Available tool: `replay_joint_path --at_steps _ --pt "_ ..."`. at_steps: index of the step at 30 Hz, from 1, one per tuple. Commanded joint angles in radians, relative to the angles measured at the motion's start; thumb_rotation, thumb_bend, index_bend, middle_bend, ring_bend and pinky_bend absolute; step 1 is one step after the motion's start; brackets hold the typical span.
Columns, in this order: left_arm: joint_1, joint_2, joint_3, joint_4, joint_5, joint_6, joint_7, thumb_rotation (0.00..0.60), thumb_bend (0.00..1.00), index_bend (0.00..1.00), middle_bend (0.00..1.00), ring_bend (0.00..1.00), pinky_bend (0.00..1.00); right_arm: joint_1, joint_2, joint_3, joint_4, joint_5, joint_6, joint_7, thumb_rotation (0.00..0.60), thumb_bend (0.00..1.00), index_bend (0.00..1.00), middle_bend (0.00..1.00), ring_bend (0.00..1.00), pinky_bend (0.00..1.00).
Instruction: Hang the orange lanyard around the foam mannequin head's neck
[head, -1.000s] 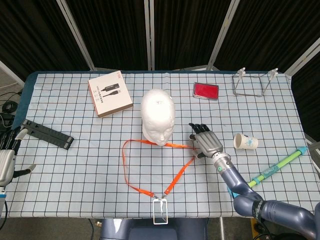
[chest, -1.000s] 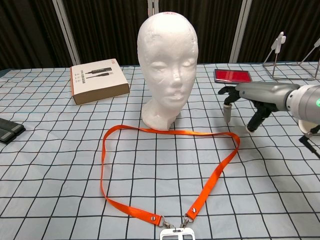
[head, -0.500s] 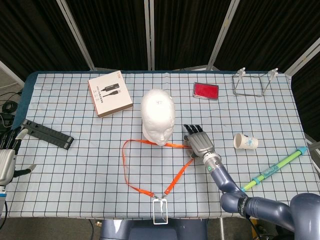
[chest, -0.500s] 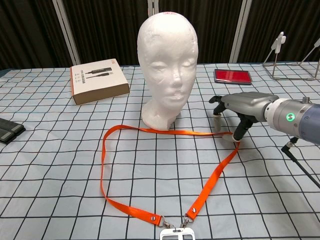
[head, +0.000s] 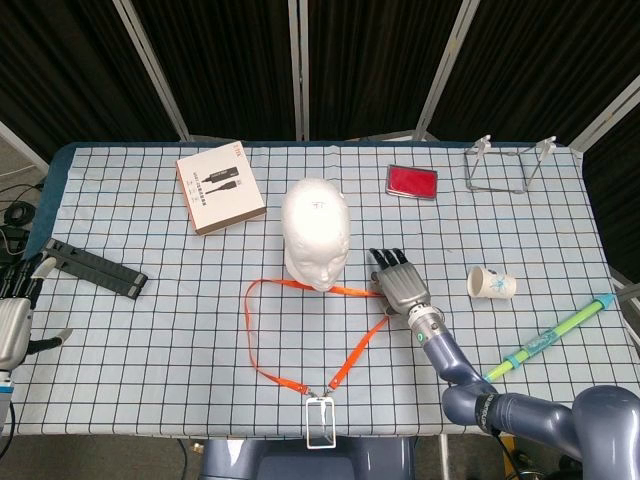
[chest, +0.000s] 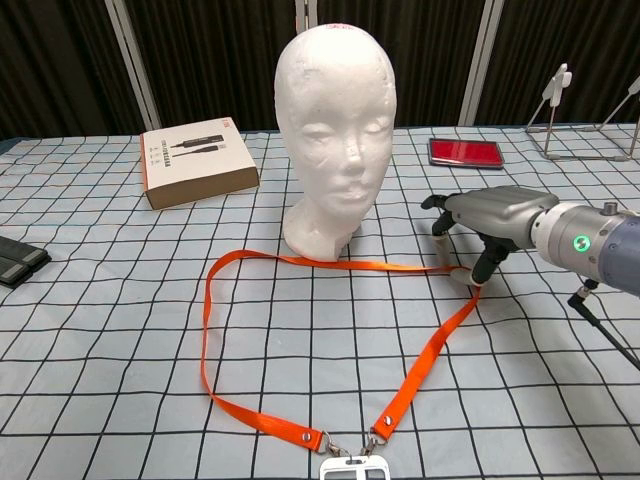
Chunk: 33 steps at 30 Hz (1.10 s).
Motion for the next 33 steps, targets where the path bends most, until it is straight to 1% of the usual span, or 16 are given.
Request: replay_joint_path --at_steps 1,3,5,11,15,18,22,23,25,27,29,31,33 --pt "-0.001 -0.001 0.0 0.001 -0.002 -0.002 0.002 0.6 0.01 0.0 0.0 0.0 0.0 0.0 0.001 -0.007 0.011 -0.014 -0.003 0.006 0.6 0.4 0.6 0.0 0.0 0.0" --pt "-0.002 -0.003 0.001 0.002 -0.003 -0.003 0.003 0.6 0.01 0.0 0.0 0.0 0.0 -0.001 0.001 -0.007 0.013 -0.022 -0.004 0.019 0.6 0.45 0.63 0.0 0.0 0.0" --pt "-0.002 -0.005 0.002 0.004 -0.004 -0.006 0.004 0.6 0.01 0.0 0.0 0.0 0.0 -0.003 0.002 -0.008 0.019 -0.033 -0.001 0.028 0.6 0.46 0.64 0.0 0.0 0.0" --pt "-0.008 -0.014 0.004 0.013 -0.012 -0.018 0.012 0.6 0.01 0.0 0.0 0.0 0.0 -0.013 0.01 -0.016 0.027 -0.062 0.001 0.063 0.6 0.46 0.68 0.01 0.0 0.0" --pt "-0.02 -0.022 0.0 0.02 -0.016 -0.034 0.017 0.6 0.01 0.0 0.0 0.0 0.0 -0.025 0.03 -0.021 0.016 -0.091 0.007 0.1 0.6 0.46 0.69 0.02 0.0 0.0" --pt "-0.041 -0.032 -0.009 0.025 -0.018 -0.057 0.012 0.6 0.01 0.0 0.0 0.0 0.0 -0.039 0.056 -0.021 -0.009 -0.114 0.014 0.138 0.6 0.46 0.69 0.02 0.0 0.0" --pt "-0.1 -0.046 -0.028 0.031 -0.012 -0.123 0.021 0.6 0.01 0.0 0.0 0.0 0.0 -0.052 0.095 -0.024 -0.047 -0.136 0.017 0.174 0.6 0.46 0.69 0.03 0.0 0.0" --pt "-0.122 -0.054 -0.038 0.038 -0.012 -0.141 0.039 0.6 0.02 0.02 0.0 0.0 0.0 -0.056 0.109 -0.023 -0.063 -0.138 0.014 0.188 0.6 0.46 0.69 0.03 0.0 0.0" --pt "-0.157 -0.068 -0.052 0.041 -0.014 -0.171 0.063 0.6 0.06 0.07 0.0 0.0 0.0 -0.06 0.127 -0.019 -0.084 -0.139 0.009 0.207 0.6 0.46 0.69 0.03 0.0 0.0" --pt "-0.203 -0.084 -0.074 0.038 -0.028 -0.224 0.068 0.6 0.14 0.14 0.0 0.0 0.0 -0.064 0.147 -0.016 -0.11 -0.141 0.005 0.228 0.6 0.46 0.7 0.03 0.0 0.0" --pt "-0.246 -0.097 -0.088 0.047 -0.032 -0.273 0.067 0.6 0.17 0.18 0.0 0.0 0.0 -0.067 0.16 -0.015 -0.127 -0.146 0.002 0.242 0.6 0.46 0.7 0.03 0.0 0.0" --pt "-0.3 -0.126 -0.102 0.081 -0.026 -0.328 0.054 0.6 0.18 0.21 0.0 0.0 0.0 -0.069 0.176 -0.015 -0.144 -0.159 -0.001 0.259 0.6 0.46 0.7 0.04 0.0 0.0" --pt "-0.329 -0.147 -0.107 0.102 -0.022 -0.36 0.04 0.6 0.19 0.25 0.0 0.0 0.0 -0.069 0.182 -0.014 -0.151 -0.165 -0.002 0.268 0.6 0.46 0.7 0.04 0.0 0.0"
